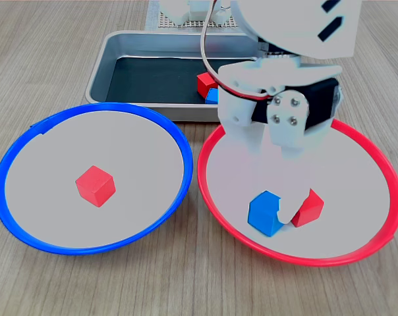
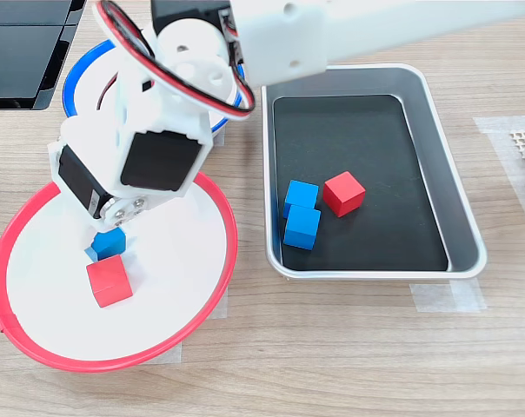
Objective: Resolve any anomalies and move all blocks to matching dishes
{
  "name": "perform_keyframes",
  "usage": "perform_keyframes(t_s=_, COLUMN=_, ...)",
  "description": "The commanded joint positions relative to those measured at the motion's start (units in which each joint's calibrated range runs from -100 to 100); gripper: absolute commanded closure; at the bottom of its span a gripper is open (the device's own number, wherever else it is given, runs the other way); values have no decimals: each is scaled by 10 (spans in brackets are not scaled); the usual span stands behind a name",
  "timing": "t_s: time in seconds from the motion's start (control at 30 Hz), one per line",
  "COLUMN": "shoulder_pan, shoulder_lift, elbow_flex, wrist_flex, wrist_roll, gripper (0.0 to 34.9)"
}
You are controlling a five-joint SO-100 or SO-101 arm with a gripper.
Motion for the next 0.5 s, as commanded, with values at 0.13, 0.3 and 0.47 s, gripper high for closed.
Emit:
perform_keyframes(t_s=0.13, shoulder_pan=9, shoulder_lift=-100, elbow_flex=23, wrist_flex=56, wrist_roll=-9, gripper=347)
perform_keyframes(t_s=0.3, shoulder_pan=30, shoulder_lift=-199, elbow_flex=50, wrist_flex=113, wrist_roll=-21, gripper=348)
perform_keyframes(t_s=0.47, shoulder_pan=85, shoulder_lift=-253, elbow_flex=75, wrist_flex=157, wrist_roll=0, gripper=348)
